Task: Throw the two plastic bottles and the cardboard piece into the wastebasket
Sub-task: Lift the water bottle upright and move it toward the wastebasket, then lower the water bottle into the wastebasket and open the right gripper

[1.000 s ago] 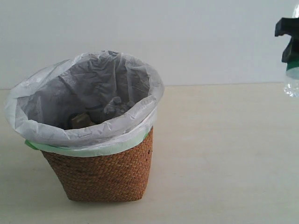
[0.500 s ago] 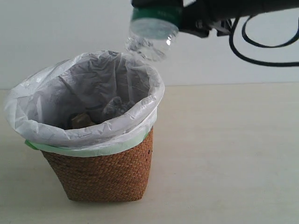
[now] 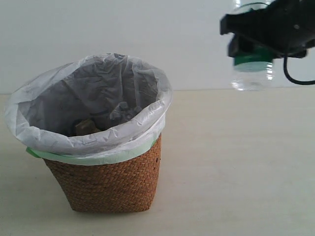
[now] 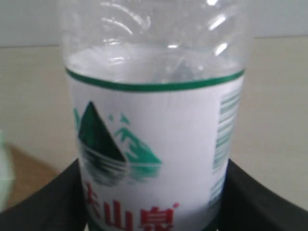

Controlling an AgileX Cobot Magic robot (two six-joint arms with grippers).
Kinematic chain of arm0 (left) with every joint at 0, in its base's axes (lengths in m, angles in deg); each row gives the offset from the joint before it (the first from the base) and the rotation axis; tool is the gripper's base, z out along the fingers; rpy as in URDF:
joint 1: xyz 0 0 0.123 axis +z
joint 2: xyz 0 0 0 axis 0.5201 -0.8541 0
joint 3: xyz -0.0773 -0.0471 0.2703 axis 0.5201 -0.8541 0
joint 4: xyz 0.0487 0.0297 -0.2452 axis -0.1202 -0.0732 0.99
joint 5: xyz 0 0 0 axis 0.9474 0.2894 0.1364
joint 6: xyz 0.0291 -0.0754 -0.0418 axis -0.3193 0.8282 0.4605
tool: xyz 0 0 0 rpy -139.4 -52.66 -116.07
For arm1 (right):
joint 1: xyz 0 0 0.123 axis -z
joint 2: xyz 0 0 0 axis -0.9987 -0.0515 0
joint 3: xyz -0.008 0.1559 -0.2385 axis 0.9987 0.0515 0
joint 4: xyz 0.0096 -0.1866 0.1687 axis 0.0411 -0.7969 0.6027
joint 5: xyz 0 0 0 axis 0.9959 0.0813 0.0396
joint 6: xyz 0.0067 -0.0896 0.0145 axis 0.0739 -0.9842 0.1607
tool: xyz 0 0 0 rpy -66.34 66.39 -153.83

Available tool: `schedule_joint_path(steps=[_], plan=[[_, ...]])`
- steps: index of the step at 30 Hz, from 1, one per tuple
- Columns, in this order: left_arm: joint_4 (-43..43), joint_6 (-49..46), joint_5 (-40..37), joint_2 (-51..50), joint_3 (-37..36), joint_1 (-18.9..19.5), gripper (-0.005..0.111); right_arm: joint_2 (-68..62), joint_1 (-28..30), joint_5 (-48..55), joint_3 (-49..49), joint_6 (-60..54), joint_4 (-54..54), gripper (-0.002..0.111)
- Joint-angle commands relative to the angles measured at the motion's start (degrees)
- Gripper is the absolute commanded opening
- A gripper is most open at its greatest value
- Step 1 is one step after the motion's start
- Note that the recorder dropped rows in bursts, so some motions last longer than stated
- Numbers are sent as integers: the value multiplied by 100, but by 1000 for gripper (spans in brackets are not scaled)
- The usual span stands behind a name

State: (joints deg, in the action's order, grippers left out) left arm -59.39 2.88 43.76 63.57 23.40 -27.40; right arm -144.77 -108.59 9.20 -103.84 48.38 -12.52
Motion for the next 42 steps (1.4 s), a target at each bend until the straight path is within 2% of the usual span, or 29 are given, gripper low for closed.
schedule_joint_path(steps=[1, 5, 8, 10, 12, 14, 16, 18, 20, 21, 22, 23, 26, 29, 34, 38, 42], plan=[[-17, -26, -4, 14, -20, 16, 4, -16, 51, 1201, -26, 1785, -2778, 0], [-17, -26, -4, 14, -20, 16, 4, -55, 39, 1234, -26, 1773, -2718, 0], [-17, -26, -4, 14, -20, 16, 4, -55, 39, 362, -26, 1131, -1582, 0], [-17, -26, -4, 14, -20, 16, 4, -55, 13, -421, -26, 55, -23, 0], [-17, -26, -4, 14, -20, 16, 4, -55, -174, -1169, -51, -1898, 2429, 0], [-17, -26, -4, 14, -20, 16, 4, -72, -442, -1142, -290, -4275, 5391, 1], [-17, -26, -4, 14, -20, 16, 4, -162, -602, -622, -595, -5966, 7674, 10], [-17, -26, -4, 14, -20, 16, 4, -277, -664, -159, -927, -6689, 9084, 28], [-17, -26, -4, 14, -20, 16, 4, -358, -712, -85, -1267, -6585, 9303, 59], [-17, -26, -4, 14, -20, 16, 4, -381, -712, -111, -1401, -6534, 9281, 71], [-17, -26, -4, 14, -20, 16, 4, -392, -712, -123, -1470, -6390, 9222, 80], [-17, -26, -4, 14, -20, 16, 4, -392, -698, -205, -1475, -6159, 9058, 82], [-17, -26, -4, 14, -20, 16, 4, -404, -698, -384, -1461, -5703, 8270, 71], [-17, -26, -4, 14, -20, 16, 4, -634, -698, -278, -1461, -5514, 8136, 63], [-17, -26, -4, 14, -20, 16, 4, -840, -698, -397, -1461, -5456, 7805, 75], [-17, -26, -4, 14, -20, 16, 4, -840, -698, -729, -1461, -4994, 7012, 75], [-17, -26, -4, 14, -20, 16, 4, -840, -687, -923, -1461, -4936, 6733, 75]])
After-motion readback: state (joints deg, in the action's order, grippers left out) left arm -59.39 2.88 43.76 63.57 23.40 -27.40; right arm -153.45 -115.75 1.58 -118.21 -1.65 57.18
